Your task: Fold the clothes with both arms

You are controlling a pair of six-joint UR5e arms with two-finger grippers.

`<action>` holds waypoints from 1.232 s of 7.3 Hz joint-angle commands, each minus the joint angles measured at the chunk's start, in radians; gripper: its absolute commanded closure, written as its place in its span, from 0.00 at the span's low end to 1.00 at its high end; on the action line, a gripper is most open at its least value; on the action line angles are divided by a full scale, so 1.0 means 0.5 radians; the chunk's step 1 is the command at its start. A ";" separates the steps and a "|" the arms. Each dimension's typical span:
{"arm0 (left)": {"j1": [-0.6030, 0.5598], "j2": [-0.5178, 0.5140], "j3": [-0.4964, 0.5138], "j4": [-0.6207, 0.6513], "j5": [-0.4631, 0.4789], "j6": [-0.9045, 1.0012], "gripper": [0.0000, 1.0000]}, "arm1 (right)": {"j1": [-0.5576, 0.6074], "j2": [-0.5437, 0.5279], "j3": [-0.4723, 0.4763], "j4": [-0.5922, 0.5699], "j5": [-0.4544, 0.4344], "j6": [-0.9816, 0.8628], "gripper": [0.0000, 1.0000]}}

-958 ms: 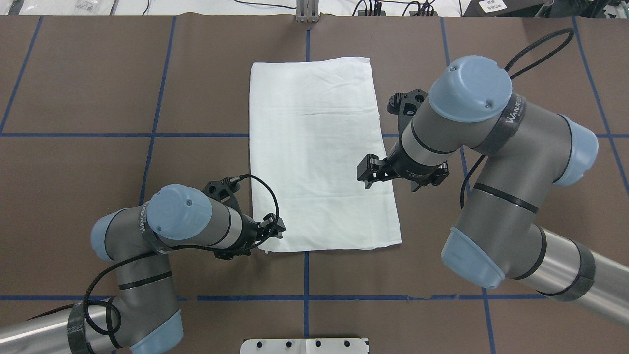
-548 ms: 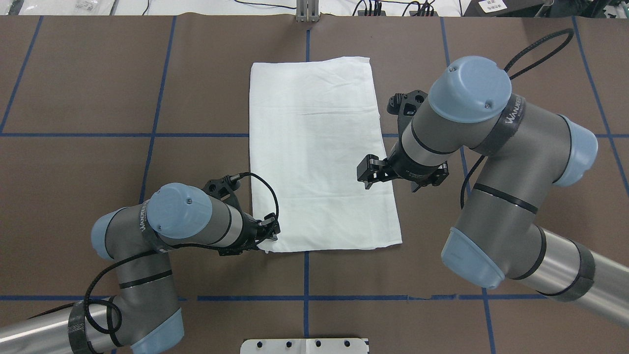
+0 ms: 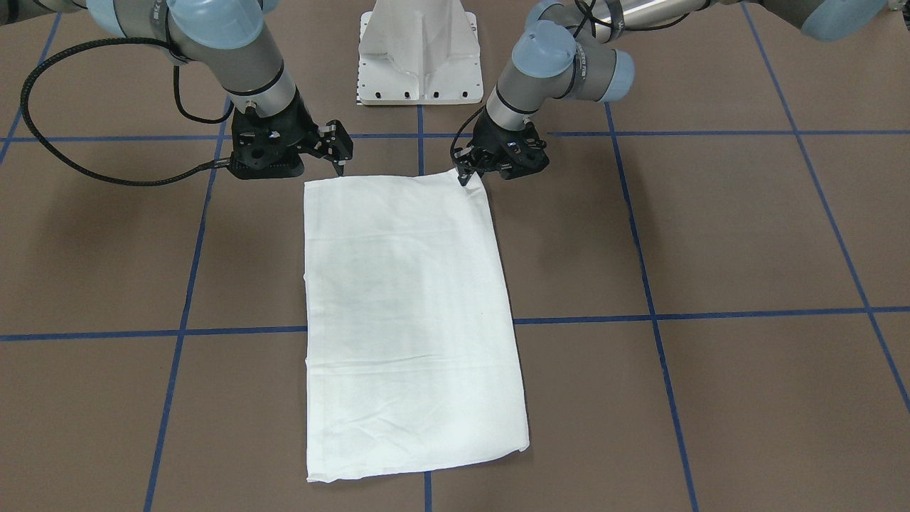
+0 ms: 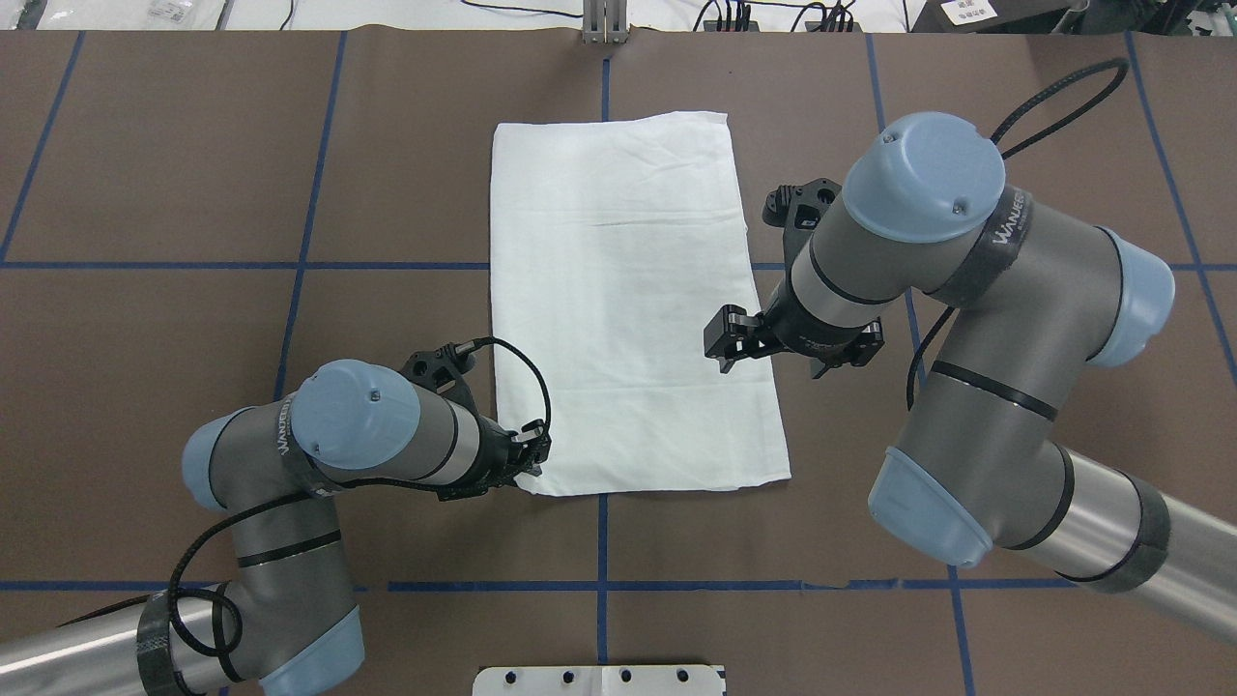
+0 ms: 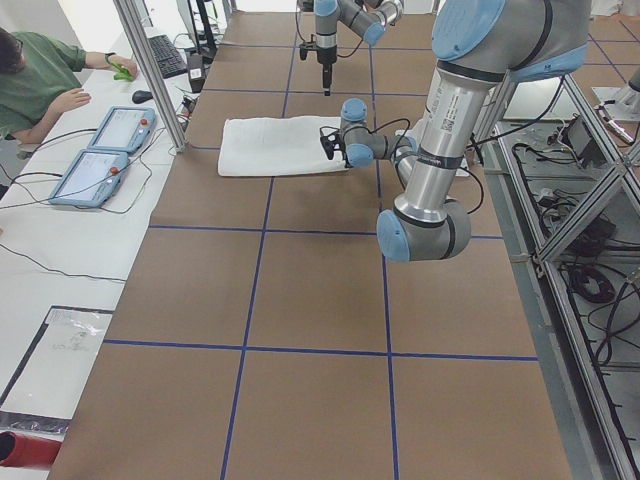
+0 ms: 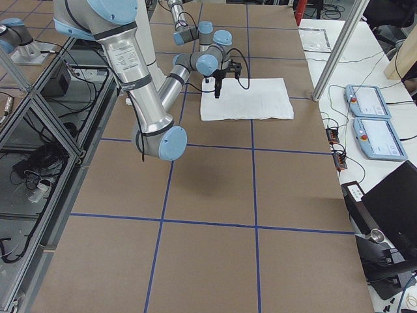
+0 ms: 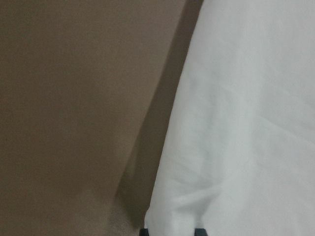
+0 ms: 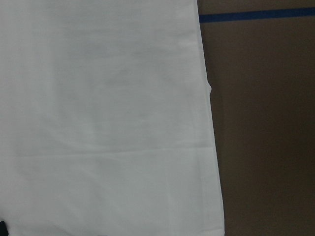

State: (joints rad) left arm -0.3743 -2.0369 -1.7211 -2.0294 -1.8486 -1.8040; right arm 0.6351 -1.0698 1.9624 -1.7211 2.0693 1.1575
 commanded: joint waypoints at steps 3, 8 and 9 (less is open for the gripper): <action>-0.003 0.018 -0.052 0.000 0.068 0.006 1.00 | -0.085 0.001 -0.007 0.000 -0.113 0.126 0.00; -0.003 0.021 -0.138 0.021 0.049 0.006 1.00 | -0.337 0.029 -0.095 0.100 -0.444 0.757 0.00; -0.003 0.018 -0.138 0.021 0.049 0.006 1.00 | -0.368 0.014 -0.263 0.372 -0.466 1.063 0.00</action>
State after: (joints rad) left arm -0.3765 -2.0267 -1.7868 -2.0213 -1.8236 -1.8009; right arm 0.4787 -1.0594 1.9048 -1.6521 1.8708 1.5323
